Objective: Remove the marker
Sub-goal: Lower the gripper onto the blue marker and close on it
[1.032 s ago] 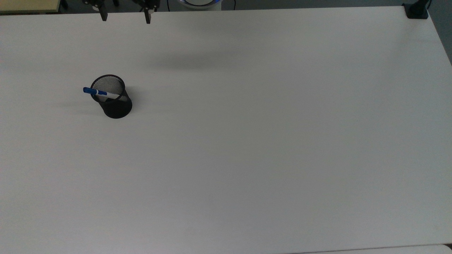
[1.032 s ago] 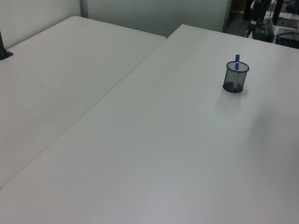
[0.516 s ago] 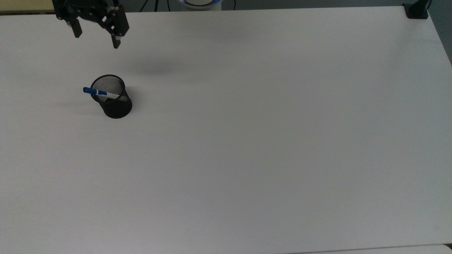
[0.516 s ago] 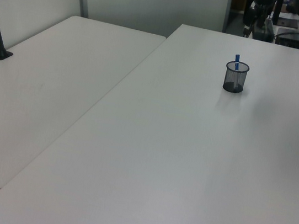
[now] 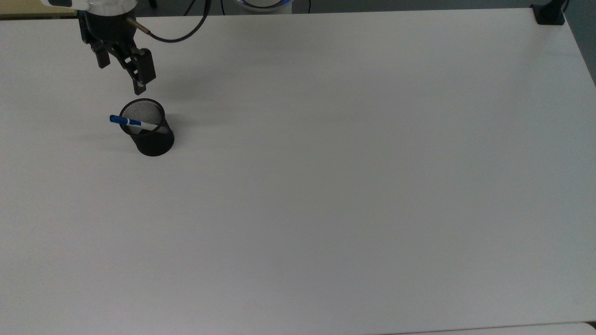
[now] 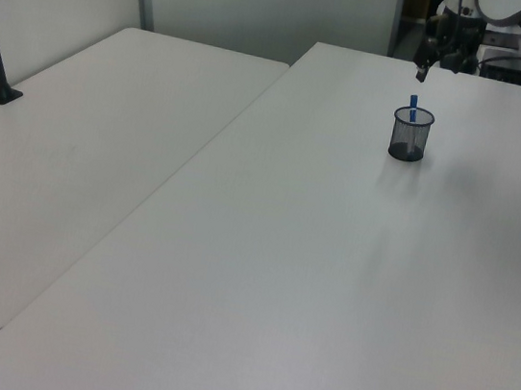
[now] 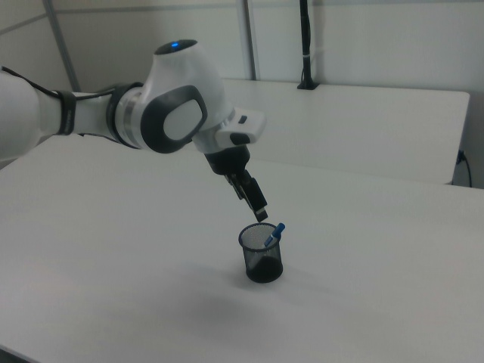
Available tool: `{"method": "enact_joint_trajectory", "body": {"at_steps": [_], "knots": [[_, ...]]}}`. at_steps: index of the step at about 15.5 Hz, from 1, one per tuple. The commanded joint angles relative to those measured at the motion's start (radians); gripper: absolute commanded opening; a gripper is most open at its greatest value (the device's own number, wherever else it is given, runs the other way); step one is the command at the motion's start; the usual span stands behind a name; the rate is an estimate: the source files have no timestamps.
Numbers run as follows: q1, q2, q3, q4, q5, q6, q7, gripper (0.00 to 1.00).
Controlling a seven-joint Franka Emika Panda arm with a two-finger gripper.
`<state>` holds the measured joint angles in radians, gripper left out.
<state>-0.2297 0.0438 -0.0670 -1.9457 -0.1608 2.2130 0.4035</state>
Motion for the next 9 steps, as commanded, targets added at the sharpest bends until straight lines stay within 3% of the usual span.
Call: {"method": "enact_joint_trajectory", "body": {"at_steps": [1, 5, 7, 9], "knots": [[-0.006, 0.048, -0.004, -0.015, -0.019, 0.095, 0.138, 0.97], [-0.026, 0.106, -0.004, -0.015, -0.014, 0.194, 0.216, 0.88], [-0.034, 0.119, -0.004, -0.016, -0.016, 0.223, 0.256, 0.80], [-0.039, 0.133, -0.004, -0.016, -0.016, 0.235, 0.268, 0.66]]}}
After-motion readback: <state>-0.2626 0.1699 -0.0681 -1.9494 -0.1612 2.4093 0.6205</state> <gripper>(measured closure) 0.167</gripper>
